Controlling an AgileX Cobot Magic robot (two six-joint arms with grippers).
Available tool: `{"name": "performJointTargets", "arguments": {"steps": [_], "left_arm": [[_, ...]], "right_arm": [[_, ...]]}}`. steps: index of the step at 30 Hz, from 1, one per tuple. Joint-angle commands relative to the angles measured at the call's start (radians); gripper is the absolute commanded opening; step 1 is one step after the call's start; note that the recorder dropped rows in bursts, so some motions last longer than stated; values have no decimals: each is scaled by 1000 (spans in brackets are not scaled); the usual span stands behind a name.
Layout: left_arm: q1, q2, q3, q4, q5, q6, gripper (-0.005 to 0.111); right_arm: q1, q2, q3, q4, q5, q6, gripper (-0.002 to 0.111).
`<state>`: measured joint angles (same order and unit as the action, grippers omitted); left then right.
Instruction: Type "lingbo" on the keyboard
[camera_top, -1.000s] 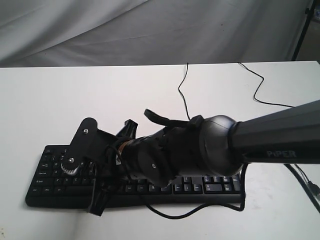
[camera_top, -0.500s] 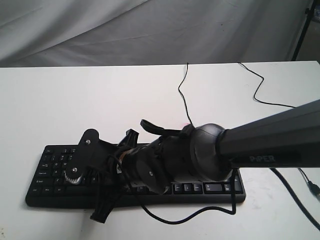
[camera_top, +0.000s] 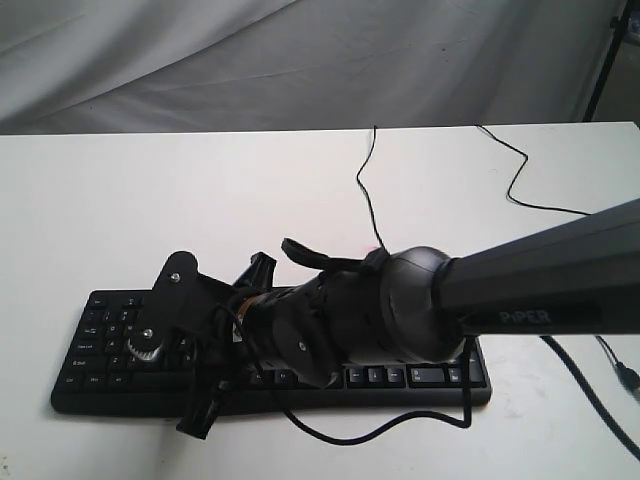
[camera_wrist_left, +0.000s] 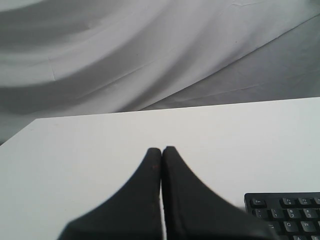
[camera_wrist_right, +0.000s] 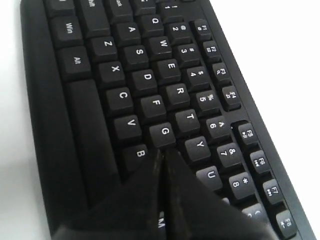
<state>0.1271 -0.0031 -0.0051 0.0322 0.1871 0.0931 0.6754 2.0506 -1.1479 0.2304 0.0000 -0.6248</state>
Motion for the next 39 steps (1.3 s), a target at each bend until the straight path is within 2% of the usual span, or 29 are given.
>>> {"name": "performJointTargets", "arguments": {"steps": [1, 16, 28, 39], "left_arm": [[-4, 3, 5, -1, -4, -3, 1], [-4, 3, 5, -1, -4, -3, 1], [-4, 3, 5, -1, -4, -3, 1], [-4, 3, 5, -1, -4, -3, 1]], "right_arm": [[1, 27, -6, 18, -19, 3, 0], [1, -29, -6, 15, -11, -1, 0], [1, 37, -160, -16, 72, -3, 0], [1, 83, -176, -16, 81, -3, 0]]}}
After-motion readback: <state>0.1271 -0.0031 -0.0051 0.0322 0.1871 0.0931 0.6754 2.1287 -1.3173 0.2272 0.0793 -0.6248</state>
